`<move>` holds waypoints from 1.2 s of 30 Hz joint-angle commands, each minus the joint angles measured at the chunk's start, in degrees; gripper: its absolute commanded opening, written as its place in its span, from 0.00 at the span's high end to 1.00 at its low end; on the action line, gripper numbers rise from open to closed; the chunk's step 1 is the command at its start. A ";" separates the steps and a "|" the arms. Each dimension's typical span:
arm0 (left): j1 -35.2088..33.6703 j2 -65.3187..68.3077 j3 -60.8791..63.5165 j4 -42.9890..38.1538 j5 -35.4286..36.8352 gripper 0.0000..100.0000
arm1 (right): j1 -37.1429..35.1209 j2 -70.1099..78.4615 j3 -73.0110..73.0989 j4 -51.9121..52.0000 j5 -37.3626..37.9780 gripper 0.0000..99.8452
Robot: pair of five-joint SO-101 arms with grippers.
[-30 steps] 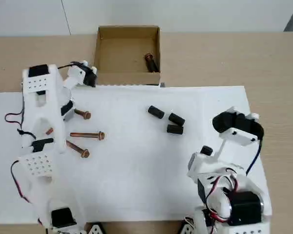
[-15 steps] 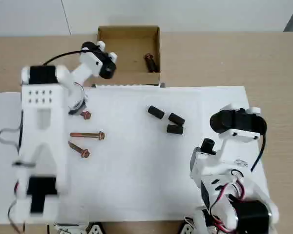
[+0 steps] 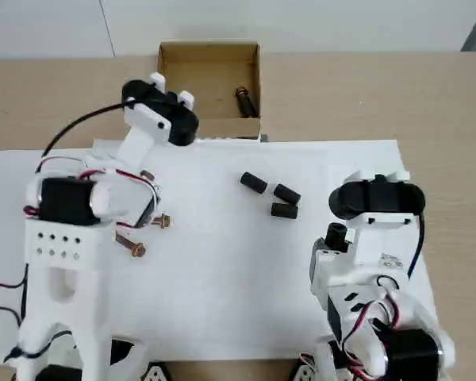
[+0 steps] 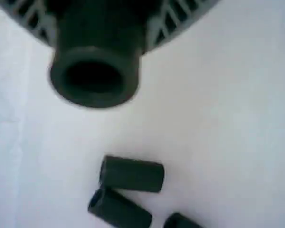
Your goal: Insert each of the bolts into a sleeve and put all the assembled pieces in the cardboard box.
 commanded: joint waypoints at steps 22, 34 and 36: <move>4.22 -49.23 47.08 -35.08 25.23 1.00 | -2.51 -22.73 28.22 -22.37 6.59 1.00; 15.30 -74.46 64.75 -38.59 27.43 1.00 | -13.23 -25.89 36.22 -30.20 6.59 1.00; 15.38 -76.31 66.51 -38.86 29.98 1.00 | -15.16 -25.89 37.71 -32.57 6.59 1.00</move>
